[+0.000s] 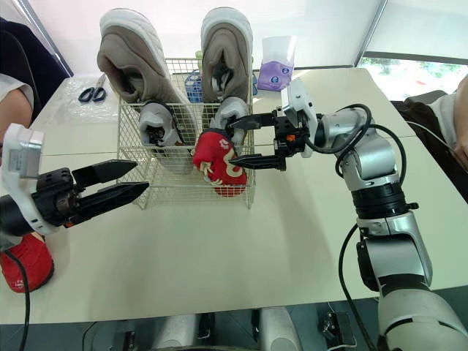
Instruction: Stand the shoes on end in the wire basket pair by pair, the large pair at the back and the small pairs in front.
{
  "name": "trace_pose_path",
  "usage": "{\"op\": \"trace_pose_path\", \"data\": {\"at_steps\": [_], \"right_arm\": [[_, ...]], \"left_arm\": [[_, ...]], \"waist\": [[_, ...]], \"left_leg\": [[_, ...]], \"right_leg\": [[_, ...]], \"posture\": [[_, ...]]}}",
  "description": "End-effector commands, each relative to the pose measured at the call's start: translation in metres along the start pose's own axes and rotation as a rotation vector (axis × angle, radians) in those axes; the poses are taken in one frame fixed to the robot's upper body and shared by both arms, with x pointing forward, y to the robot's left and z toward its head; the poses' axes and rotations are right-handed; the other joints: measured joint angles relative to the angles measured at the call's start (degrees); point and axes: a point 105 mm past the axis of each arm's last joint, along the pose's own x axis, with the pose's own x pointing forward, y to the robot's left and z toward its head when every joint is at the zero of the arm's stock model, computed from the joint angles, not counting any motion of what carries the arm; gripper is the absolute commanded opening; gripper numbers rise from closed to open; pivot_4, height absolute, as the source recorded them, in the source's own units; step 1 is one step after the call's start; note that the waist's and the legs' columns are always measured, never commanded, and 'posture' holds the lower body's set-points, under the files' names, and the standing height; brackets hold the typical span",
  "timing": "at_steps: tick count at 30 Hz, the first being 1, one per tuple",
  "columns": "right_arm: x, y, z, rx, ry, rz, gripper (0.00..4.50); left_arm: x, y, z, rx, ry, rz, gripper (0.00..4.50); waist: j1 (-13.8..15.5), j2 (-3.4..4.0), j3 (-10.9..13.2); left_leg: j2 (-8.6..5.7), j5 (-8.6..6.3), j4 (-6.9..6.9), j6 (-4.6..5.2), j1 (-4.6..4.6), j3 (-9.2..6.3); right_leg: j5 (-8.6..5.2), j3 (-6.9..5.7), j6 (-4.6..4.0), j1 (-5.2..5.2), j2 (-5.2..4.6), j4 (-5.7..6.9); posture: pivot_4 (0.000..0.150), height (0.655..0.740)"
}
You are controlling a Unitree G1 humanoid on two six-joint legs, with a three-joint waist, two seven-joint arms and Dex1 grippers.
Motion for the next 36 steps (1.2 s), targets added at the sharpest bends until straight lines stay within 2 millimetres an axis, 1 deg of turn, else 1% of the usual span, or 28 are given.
{"op": "trace_pose_path", "data": {"at_steps": [1,5,7,9,10,12,13,15,16,17,19,21,22,23,24,25,26,27,28,30,32,33,36], "right_arm": [[-0.012,0.001,0.02,-0.06,0.005,-0.026,3.96],[-0.027,-0.001,0.022,-0.065,0.065,-0.079,3.96],[-0.041,-0.009,0.03,-0.062,0.064,-0.145,3.96],[-0.049,-0.014,0.038,-0.058,0.044,-0.185,3.96],[-0.051,-0.014,0.044,-0.05,0.019,-0.186,3.99],[-0.054,-0.013,0.054,-0.046,-0.021,-0.177,4.49],[-0.054,-0.01,0.06,-0.036,-0.04,-0.156,4.49],[-0.052,0.001,0.078,-0.004,-0.099,-0.087,4.49],[-0.05,0.013,0.085,0.028,-0.116,-0.012,4.49],[-0.045,0.03,0.088,0.064,-0.111,0.091,4.49],[-0.04,0.056,0.086,0.11,-0.066,0.231,4.49],[-0.031,0.077,0.074,0.127,-0.001,0.33,4.49],[-0.027,0.085,0.066,0.127,0.034,0.364,4.49],[-0.023,0.092,0.057,0.127,0.063,0.397,4.49],[-0.019,0.097,0.05,0.128,0.079,0.421,4.49],[-0.014,0.102,0.043,0.131,0.086,0.447,4.49],[-0.011,0.105,0.039,0.131,0.09,0.462,4.49],[-0.009,0.105,0.035,0.113,0.105,0.469,4.49],[-0.008,0.106,0.033,0.098,0.121,0.485,4.49],[-0.009,0.106,0.031,0.072,0.144,0.511,4.49],[-0.009,0.106,0.031,0.06,0.15,0.544,4.49],[-0.009,0.107,0.031,0.056,0.152,0.56,4.49],[-0.006,0.107,0.025,0.056,0.154,0.576,4.49]], "left_arm": [[-0.007,0.005,0.008,0.038,-0.018,0.033,3.7],[-0.014,0.014,0.011,0.061,-0.005,0.077,3.7],[-0.022,0.021,0.014,0.073,0.003,0.112,3.7],[-0.028,0.027,0.017,0.075,0.005,0.134,3.7],[-0.033,0.029,0.02,0.058,0.001,0.126,3.95],[-0.042,0.034,0.028,0.033,-0.012,0.129,4.45],[-0.048,0.04,0.032,0.046,-0.016,0.165,4.45],[-0.064,0.058,0.033,0.099,0.026,0.302,4.45],[-0.074,0.066,0.032,0.108,0.063,0.367,4.45],[-0.085,0.073,0.031,0.11,0.108,0.433,4.45],[-0.102,0.081,0.03,0.118,0.167,0.521,4.45],[-0.131,0.099,0.036,0.171,0.205,0.684,4.45],[-0.149,0.11,0.041,0.196,0.213,0.796,4.45],[-0.168,0.12,0.039,0.17,0.261,0.912,4.45],[-0.184,0.127,0.031,0.121,0.334,1.002,4.45],[-0.2,0.128,0.016,0.05,0.451,1.073,4.45],[-0.211,0.126,0.001,-0.04,0.559,1.121,4.45],[-0.221,0.123,-0.009,-0.123,0.646,1.168,4.45],[-0.224,0.121,-0.011,-0.165,0.67,1.195,4.45],[-0.221,0.117,-0.009,-0.242,0.662,1.197,4.45],[-0.225,0.117,-0.005,-0.295,0.607,1.25,4.45],[-0.227,0.117,-0.008,-0.312,0.604,1.276,4.45],[-0.231,0.112,-0.029,-0.368,0.613,1.29,4.45]], "waist": [[0.0,0.0,0.0],[0.0,0.0,0.0],[0.0,0.0,0.0],[0.0,0.0,0.0],[0.0,0.0,0.0],[-0.2,0.0,0.0],[-0.2,0.0,0.0],[-0.2,0.01,0.0],[-0.2,0.01,0.0],[-0.3,0.02,0.0],[-0.2,0.02,0.0],[-0.1,-0.08,0.0],[-0.1,-0.09,0.0],[-0.1,-0.09,0.0],[-0.1,-0.16,-0.1],[-0.1,-0.11,0.0],[-0.2,-0.11,0.0],[-0.3,-0.1,0.0],[-0.3,-0.1,0.0],[0.0,-0.19,-0.1],[0.3,-0.23,-0.1],[0.3,-0.24,-0.1],[-0.1,-0.21,-0.1]], "left_leg": [[0.0,0.0,0.0,0.0,0.0,0.0],[-0.01,0.0,0.0,0.0,0.01,0.01],[0.0,0.0,0.0,0.0,0.01,0.02],[0.0,0.0,0.0,0.0,0.01,0.04],[-0.01,0.0,0.0,0.0,0.01,0.04],[0.01,0.0,0.0,0.0,0.01,0.04],[0.02,0.0,-0.01,0.0,0.02,0.05],[0.05,0.0,-0.02,0.0,0.02,0.05],[0.05,0.0,-0.03,0.0,0.02,0.06],[0.06,-0.01,-0.04,0.0,0.01,0.08],[0.07,-0.01,-0.12,0.01,-0.02,0.09],[0.1,-0.01,-0.14,0.0,-0.02,0.08],[0.11,-0.02,-0.15,-0.02,-0.01,0.07],[0.1,-0.03,-0.15,-0.02,0.01,0.09],[0.1,-0.03,-0.15,-0.02,0.01,0.09],[0.1,-0.03,-0.15,-0.02,0.02,0.09],[0.09,-0.03,-0.14,-0.02,0.02,0.18],[0.09,-0.03,-0.14,-0.02,0.0,0.26],[0.09,-0.03,-0.14,-0.02,0.0,0.3],[0.09,-0.03,-0.14,-0.02,-0.06,0.35],[0.09,-0.04,-0.14,-0.03,-0.08,0.28],[0.08,-0.04,-0.14,-0.04,-0.08,0.28],[0.06,-0.04,-0.16,-0.04,-0.1,0.36]], "right_leg": [[0.0,0.0,0.0,0.0,0.0,0.0],[-0.02,0.0,-0.04,0.0,-0.01,0.0],[-0.03,0.0,-0.05,0.0,-0.01,0.0],[-0.03,0.0,-0.06,-0.02,0.0,0.0],[-0.04,-0.01,-0.06,-0.02,0.01,0.0],[-0.04,-0.01,-0.06,-0.03,0.02,0.0],[-0.03,-0.01,-0.05,-0.03,0.03,0.0],[-0.03,-0.01,-0.05,-0.05,0.03,0.0],[-0.03,-0.01,-0.04,-0.06,0.03,0.0],[-0.02,-0.01,-0.03,-0.09,0.03,0.01],[-0.01,-0.01,-0.01,-0.17,-0.02,0.02],[-0.02,-0.03,-0.03,-0.18,-0.05,0.01],[-0.03,-0.04,-0.04,-0.18,-0.05,-0.01],[-0.05,-0.04,-0.07,-0.17,-0.09,-0.02],[-0.06,-0.04,-0.1,-0.18,-0.1,-0.02],[-0.07,-0.04,-0.13,-0.18,-0.11,-0.03],[-0.05,-0.01,-0.18,-0.22,-0.18,-0.02],[-0.03,0.01,-0.19,-0.28,-0.22,-0.01],[-0.03,0.01,-0.19,-0.3,-0.24,0.0],[-0.03,0.02,-0.19,-0.42,-0.23,0.02],[-0.04,0.01,-0.2,-0.68,-0.25,0.01],[-0.03,0.01,-0.2,-0.69,-0.25,0.01],[-0.01,0.08,-0.22,-0.54,-0.34,0.04]], "posture": [[0.15,0.74],[0.15,0.74],[0.15,0.74],[0.15,0.74],[0.15,0.74],[0.15,0.74],[0.15,0.74],[0.15,0.74],[0.15,0.74],[0.15,0.74],[0.15,0.74],[0.15,0.74],[0.15,0.74],[0.15,0.74],[0.15,0.74],[0.15,0.74],[0.15,0.74],[0.15,0.74],[0.15,0.74],[0.15,0.74],[0.15,0.74],[0.15,0.74],[0.15,0.74]]}}
